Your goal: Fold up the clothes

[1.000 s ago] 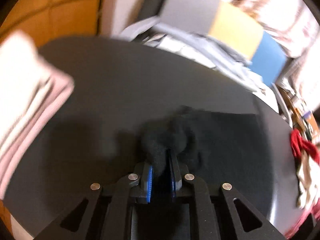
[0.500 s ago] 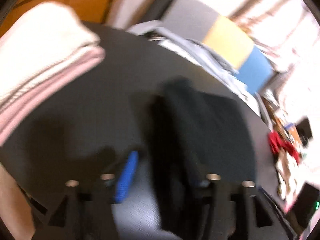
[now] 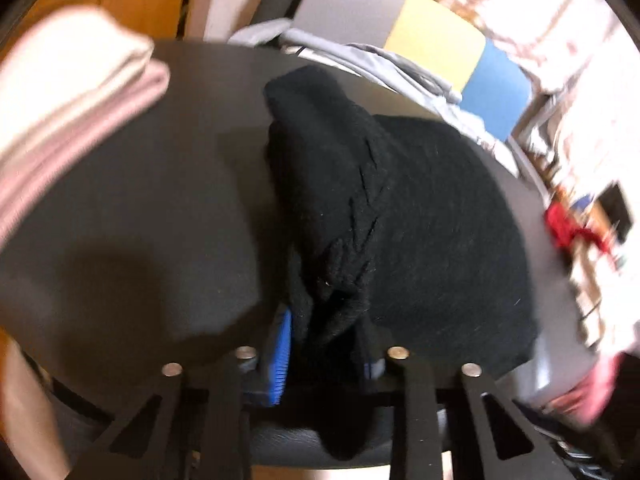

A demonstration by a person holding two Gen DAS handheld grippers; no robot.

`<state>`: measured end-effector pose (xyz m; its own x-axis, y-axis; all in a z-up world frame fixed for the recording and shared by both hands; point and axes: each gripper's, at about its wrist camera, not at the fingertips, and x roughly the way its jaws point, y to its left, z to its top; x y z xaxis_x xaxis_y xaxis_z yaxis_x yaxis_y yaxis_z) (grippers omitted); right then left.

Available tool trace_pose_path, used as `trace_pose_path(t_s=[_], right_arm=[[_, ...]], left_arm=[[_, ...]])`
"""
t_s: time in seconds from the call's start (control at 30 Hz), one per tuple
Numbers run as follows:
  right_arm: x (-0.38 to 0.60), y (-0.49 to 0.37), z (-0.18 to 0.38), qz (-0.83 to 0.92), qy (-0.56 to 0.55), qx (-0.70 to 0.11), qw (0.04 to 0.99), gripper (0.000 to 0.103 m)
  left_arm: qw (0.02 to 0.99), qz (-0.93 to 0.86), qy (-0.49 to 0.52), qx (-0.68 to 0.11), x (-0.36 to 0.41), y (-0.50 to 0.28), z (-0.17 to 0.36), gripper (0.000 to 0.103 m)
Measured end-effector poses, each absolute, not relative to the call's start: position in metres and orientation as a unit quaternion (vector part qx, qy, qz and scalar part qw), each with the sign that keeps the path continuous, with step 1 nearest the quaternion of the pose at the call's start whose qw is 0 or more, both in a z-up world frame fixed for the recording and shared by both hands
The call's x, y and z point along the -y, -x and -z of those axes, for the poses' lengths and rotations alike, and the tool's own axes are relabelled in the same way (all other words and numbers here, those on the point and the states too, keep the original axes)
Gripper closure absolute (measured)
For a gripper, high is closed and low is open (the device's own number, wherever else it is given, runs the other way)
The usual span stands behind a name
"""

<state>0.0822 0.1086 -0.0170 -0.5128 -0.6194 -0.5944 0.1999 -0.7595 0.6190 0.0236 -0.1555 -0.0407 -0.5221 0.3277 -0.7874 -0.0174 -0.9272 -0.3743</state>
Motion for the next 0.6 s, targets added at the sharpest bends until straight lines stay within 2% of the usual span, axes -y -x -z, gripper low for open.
trace_pose_path(t_s=[0.1, 0.17, 0.23, 0.3, 0.43, 0.47, 0.5, 0.53, 0.6], right_arm=[[-0.124, -0.083, 0.016, 0.841, -0.415, 0.269, 0.219, 0.076], [-0.120, -0.080, 0.017, 0.848, -0.415, 0.254, 0.212, 0.076], [-0.116, -0.076, 0.017, 0.854, -0.414, 0.239, 0.206, 0.076], [-0.113, -0.073, 0.017, 0.860, -0.414, 0.224, 0.199, 0.076], [-0.105, -0.067, 0.018, 0.871, -0.412, 0.193, 0.186, 0.076], [-0.103, -0.066, 0.019, 0.873, -0.412, 0.185, 0.182, 0.076], [-0.101, -0.064, 0.019, 0.876, -0.411, 0.178, 0.179, 0.076], [-0.099, -0.063, 0.019, 0.878, -0.411, 0.170, 0.176, 0.076], [-0.095, -0.060, 0.020, 0.883, -0.410, 0.154, 0.169, 0.078]], left_arm=[[0.108, -0.848, 0.483, 0.188, 0.156, -0.031, 0.036, 0.077], [0.108, -0.847, 0.484, 0.194, 0.157, -0.036, 0.035, 0.071], [0.097, -0.850, 0.479, 0.195, 0.159, -0.045, 0.033, 0.046], [0.090, -0.852, 0.472, 0.207, 0.166, -0.046, 0.036, 0.032], [0.104, -0.842, 0.464, 0.256, 0.171, -0.052, 0.039, 0.032], [0.099, -0.845, 0.461, 0.252, 0.168, -0.053, 0.039, 0.033], [0.096, -0.847, 0.462, 0.244, 0.166, -0.051, 0.039, 0.044], [0.106, -0.845, 0.468, 0.236, 0.160, -0.048, 0.040, 0.069], [0.125, -0.841, 0.480, 0.215, 0.149, -0.043, 0.039, 0.087]])
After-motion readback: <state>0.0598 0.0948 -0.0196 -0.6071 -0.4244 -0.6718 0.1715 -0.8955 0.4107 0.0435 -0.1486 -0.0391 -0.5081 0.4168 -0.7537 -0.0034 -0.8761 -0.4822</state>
